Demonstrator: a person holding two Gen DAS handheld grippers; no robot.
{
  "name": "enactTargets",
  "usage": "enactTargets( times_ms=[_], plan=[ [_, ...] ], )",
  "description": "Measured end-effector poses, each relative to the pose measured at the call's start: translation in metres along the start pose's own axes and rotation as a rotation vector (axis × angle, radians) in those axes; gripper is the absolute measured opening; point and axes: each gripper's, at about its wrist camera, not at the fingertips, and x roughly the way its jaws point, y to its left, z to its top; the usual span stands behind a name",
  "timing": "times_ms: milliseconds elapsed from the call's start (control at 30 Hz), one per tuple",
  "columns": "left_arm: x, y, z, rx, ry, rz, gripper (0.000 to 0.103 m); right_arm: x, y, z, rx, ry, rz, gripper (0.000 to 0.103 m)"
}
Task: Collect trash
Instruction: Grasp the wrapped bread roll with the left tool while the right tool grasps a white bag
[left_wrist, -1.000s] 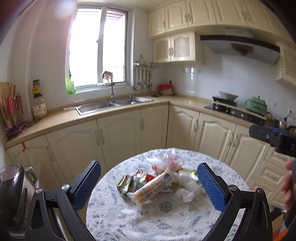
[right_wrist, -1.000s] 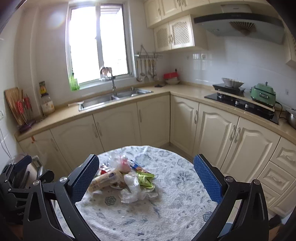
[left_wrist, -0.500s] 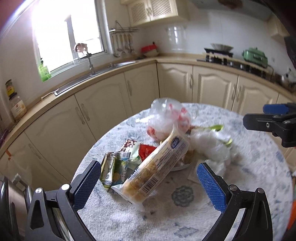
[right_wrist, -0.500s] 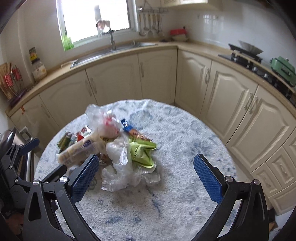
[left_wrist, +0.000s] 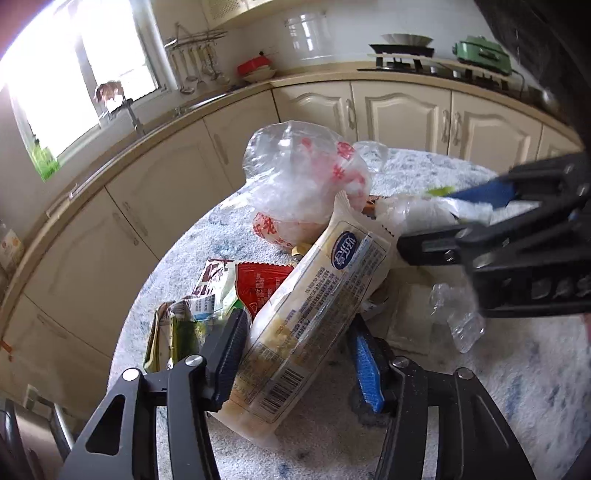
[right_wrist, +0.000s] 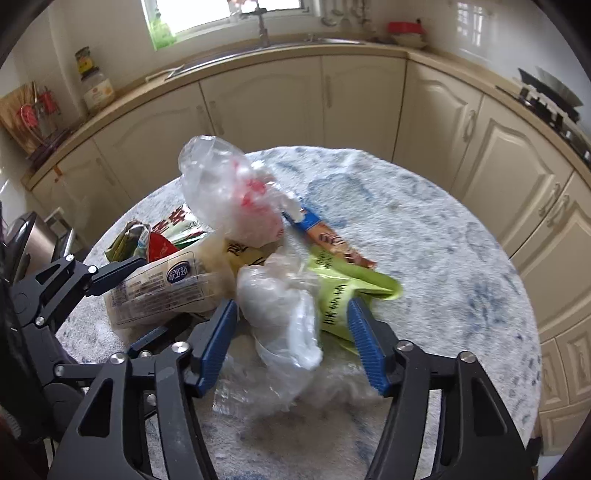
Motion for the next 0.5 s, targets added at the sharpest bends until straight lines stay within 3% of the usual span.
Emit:
enactTargets(
  times_ms=[133, 233, 300, 367, 500],
  plan=[
    [0.006, 0.017, 0.006, -0.069, 0.009, -0.026, 0.039, 0.002, -0.002, 0.0, 0.025, -0.011, 0.056, 0.041],
    [0.005, 0.027, 0.007, -0.123, 0.004, -0.03, 0.037, -0.006, -0.006, -0.006, 0.053, -0.015, 0.094, 0.04],
    [0.005, 0.039, 0.007, -0.185, 0.015, -0.077, 0.027, -0.015, -0.009, -0.011, 0.078, -0.032, 0.115, 0.04],
    [0.005, 0.051, 0.004, -0.257, 0.029, -0.123, 0.026, -0.027, -0.01, -0.015, 0.083, -0.052, 0.126, 0.04],
    [0.0, 0.055, -0.003, -0.281, 0.018, -0.122, 0.026, -0.051, -0.014, -0.021, 0.097, -0.091, 0.129, 0.04]
  ],
)
